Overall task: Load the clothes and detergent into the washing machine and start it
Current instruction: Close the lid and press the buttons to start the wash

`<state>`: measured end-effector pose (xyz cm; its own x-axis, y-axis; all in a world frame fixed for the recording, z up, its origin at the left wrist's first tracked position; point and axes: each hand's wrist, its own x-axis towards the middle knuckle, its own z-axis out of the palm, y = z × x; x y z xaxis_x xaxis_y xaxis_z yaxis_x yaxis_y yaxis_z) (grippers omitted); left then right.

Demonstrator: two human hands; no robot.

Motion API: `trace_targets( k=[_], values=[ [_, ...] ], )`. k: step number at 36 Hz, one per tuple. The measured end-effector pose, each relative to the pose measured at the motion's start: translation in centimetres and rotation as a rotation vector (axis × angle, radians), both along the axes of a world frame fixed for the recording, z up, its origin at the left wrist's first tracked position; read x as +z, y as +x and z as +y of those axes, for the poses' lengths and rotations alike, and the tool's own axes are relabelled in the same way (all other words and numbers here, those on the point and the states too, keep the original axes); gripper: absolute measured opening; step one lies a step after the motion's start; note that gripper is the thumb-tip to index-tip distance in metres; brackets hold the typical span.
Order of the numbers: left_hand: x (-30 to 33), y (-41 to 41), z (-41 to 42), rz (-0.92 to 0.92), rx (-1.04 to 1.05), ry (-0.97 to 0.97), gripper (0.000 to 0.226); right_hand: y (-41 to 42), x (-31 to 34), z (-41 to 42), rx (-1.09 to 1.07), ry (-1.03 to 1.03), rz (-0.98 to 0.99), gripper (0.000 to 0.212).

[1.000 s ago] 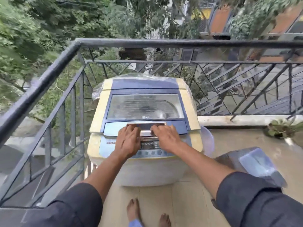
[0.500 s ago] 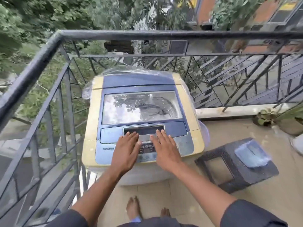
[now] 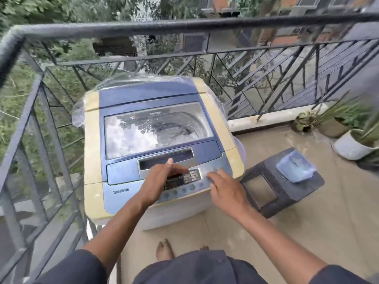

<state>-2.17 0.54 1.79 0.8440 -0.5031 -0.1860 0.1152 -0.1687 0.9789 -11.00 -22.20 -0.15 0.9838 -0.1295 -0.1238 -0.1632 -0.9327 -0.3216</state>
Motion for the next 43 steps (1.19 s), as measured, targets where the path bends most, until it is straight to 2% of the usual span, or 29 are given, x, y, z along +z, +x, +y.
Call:
trace_targets(
  k=[5, 10, 15, 27, 43],
  values=[
    [-0.5, 0.5, -0.4, -0.020, -0.045, -0.018, 0.078, -1.5, 0.3, -0.8, -0.085, -0.070, 0.138, 0.063],
    [-0.8, 0.6, -0.7, 0.010, -0.091, -0.058, 0.075, -2.2, 0.4, -0.9, -0.095, -0.094, 0.192, 0.079],
    [-0.2, 0.9, -1.7, 0.066, -0.117, -0.105, 0.093, -2.6, 0.4, -0.6, -0.105, -0.059, 0.200, 0.087],
    [-0.6, 1.6, -1.7, 0.063, -0.124, -0.055, 0.081, -3.5, -0.2, 0.2, -0.119, -0.108, 0.217, 0.106],
    [-0.2, 1.6, -2.1, 0.101, -0.078, -0.058, 0.080, -3.2, -0.6, 0.4, -0.142, -0.136, 0.227, 0.113]
  ],
)
